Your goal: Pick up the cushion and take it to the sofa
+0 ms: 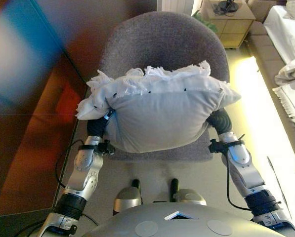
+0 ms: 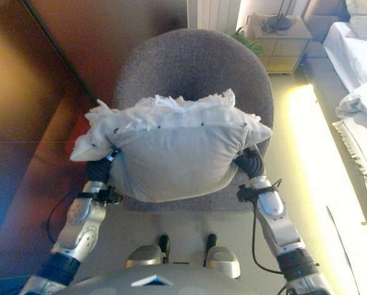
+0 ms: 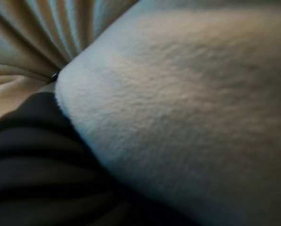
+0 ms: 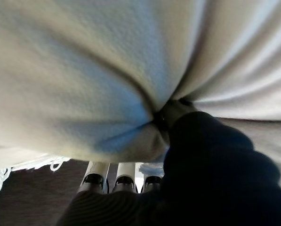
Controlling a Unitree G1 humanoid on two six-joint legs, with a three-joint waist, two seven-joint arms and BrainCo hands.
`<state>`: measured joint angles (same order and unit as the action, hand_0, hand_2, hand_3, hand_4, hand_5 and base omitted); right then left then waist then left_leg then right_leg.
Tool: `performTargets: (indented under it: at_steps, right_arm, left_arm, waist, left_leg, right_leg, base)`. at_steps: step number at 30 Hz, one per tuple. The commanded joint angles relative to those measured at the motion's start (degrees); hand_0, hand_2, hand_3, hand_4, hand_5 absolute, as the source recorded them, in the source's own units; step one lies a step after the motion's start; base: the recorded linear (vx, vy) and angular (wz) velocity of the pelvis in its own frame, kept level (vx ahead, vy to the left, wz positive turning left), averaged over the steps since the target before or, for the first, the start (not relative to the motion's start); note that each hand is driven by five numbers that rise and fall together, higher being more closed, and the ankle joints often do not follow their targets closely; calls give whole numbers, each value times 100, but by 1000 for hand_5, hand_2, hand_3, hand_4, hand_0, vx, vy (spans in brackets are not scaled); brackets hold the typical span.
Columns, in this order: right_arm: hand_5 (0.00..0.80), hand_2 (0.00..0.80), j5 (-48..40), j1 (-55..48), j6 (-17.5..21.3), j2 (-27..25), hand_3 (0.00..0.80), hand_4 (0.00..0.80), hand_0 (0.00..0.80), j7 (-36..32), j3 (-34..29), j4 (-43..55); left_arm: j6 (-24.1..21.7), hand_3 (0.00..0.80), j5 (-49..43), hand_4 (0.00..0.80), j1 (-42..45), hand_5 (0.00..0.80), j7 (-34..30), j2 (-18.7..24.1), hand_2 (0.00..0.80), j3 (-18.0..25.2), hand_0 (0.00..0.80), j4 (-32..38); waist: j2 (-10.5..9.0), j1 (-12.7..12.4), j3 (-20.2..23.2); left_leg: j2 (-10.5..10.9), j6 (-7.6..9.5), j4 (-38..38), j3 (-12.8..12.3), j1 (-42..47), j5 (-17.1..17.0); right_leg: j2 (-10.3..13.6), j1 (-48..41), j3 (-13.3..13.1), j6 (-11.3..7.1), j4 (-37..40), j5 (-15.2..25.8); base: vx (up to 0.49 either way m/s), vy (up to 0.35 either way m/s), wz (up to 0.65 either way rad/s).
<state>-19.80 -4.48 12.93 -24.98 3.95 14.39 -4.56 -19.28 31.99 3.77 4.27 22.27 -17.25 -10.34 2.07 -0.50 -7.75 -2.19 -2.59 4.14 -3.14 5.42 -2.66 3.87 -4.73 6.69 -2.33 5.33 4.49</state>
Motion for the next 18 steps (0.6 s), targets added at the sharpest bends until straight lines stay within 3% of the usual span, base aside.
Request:
performTargets:
  at_steps: [1, 9, 18]
  right_arm:
    - [800, 800, -59, 848, 108, 358, 800, 800, 800, -112, 644, -27]
    - [800, 800, -201, 2268, -274, 954, 800, 800, 800, 389, 841, -1612]
    - [800, 800, -756, 3511, -690, 1371, 800, 800, 800, 748, 868, -3217]
  left_arm:
    - [-208, 800, -282, 800, -1277, 800, -114, -526, 800, -611, 800, -445]
    - [-83, 800, -518, 800, -2609, 800, 204, -992, 800, -794, 800, -2304]
    - [335, 800, -728, 800, -3708, 800, 429, -1262, 800, -992, 800, -3434]
  waist:
    - [-211, 108, 302]
    - [-235, 112, 231]
    - [-218, 99, 225]
  left_leg:
    - [6, -43, -341, -103, -158, 568]
    - [15, 19, -172, -160, -47, 585]
    - [6, 49, 19, -173, 146, 567]
  right_leg:
    - [169, -325, 67, -192, -33, -624]
    - [254, -161, -10, -348, -33, -478]
    - [235, -182, -128, -423, -33, -396]
  base:
    - [209, 49, -1]
    - [111, 18, -4]
    - [122, 4, -2]
